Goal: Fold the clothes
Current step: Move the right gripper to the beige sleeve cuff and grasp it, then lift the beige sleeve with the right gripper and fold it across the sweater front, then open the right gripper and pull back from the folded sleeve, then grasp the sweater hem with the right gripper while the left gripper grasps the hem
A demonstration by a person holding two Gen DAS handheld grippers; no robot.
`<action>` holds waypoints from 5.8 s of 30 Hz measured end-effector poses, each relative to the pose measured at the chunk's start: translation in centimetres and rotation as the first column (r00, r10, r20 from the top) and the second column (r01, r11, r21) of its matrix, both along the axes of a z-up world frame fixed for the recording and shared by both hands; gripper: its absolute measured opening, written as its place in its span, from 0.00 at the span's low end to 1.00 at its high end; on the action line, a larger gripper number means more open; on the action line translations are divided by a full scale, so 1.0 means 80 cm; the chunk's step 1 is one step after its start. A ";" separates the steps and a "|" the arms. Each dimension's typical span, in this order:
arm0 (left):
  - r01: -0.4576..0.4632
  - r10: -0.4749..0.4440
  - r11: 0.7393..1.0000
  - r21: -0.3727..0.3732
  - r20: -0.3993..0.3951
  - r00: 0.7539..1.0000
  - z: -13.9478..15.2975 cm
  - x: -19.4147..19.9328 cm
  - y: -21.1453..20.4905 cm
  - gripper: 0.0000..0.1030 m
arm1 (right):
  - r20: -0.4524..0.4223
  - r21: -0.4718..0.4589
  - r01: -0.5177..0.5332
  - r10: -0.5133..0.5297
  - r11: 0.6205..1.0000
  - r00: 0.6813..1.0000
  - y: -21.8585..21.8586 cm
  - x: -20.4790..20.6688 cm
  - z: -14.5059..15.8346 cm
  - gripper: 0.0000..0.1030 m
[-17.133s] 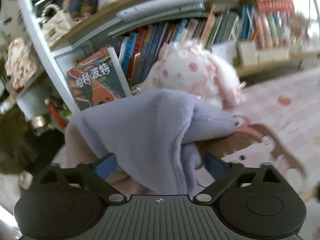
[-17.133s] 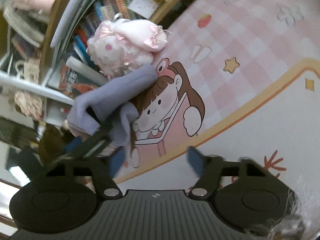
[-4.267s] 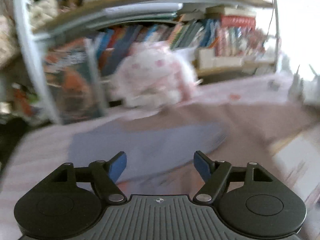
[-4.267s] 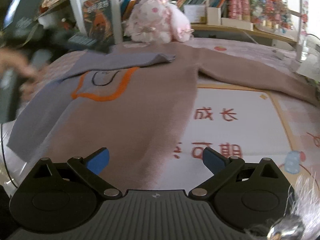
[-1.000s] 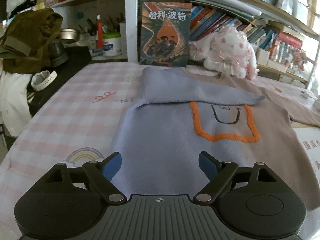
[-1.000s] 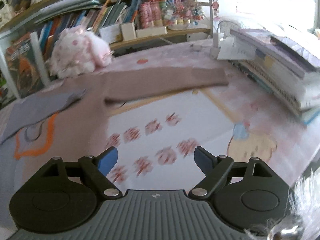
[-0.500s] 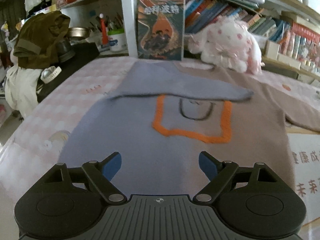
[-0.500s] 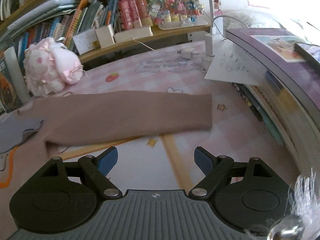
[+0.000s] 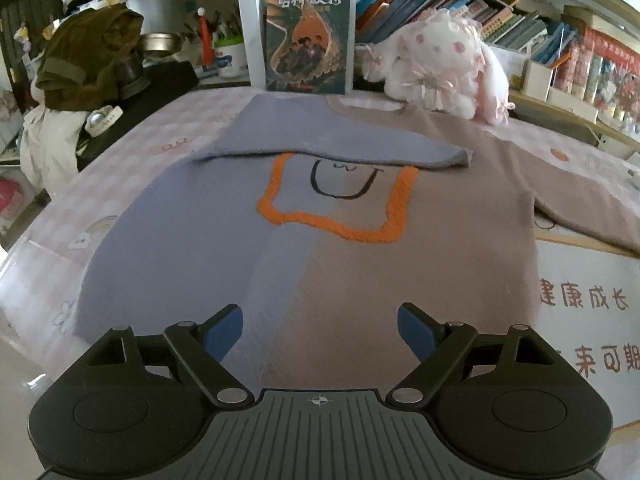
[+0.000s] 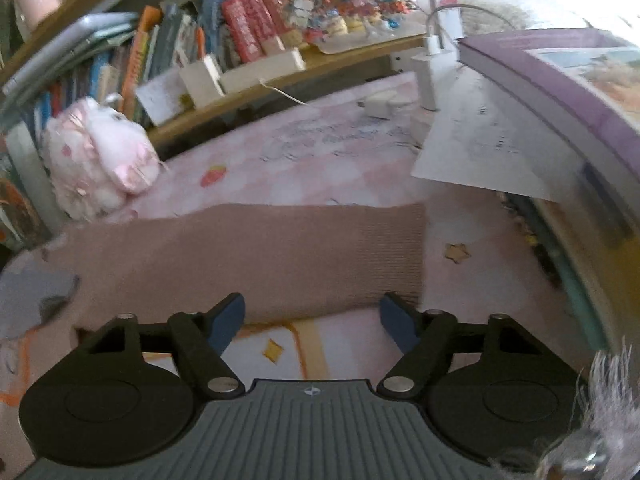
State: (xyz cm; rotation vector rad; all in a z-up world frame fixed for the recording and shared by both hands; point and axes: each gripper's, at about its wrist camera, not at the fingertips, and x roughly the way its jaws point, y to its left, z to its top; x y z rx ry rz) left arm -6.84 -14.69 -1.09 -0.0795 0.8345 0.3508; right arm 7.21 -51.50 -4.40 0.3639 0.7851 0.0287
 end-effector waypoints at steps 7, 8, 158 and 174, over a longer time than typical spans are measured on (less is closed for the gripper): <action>0.016 -0.015 0.999 0.042 -0.030 0.999 0.002 0.000 -0.013 0.85 | 0.040 0.104 0.002 -0.006 0.995 0.999 0.000 0.019 -0.003 0.63; 0.019 -0.018 0.999 0.048 -0.032 0.999 0.003 0.001 -0.014 0.85 | 0.042 0.059 0.036 -0.038 0.998 0.998 0.000 0.020 -0.001 0.62; 0.135 -0.126 0.982 -0.135 0.070 0.990 -0.001 -0.118 0.237 0.85 | -0.074 -0.018 -0.152 0.150 0.988 0.986 0.252 -0.292 0.009 0.63; 0.022 -0.006 0.925 -0.380 0.044 0.999 -0.025 -0.082 0.322 0.71 | -0.101 0.042 -0.066 0.070 0.997 0.992 0.275 -0.256 0.009 0.52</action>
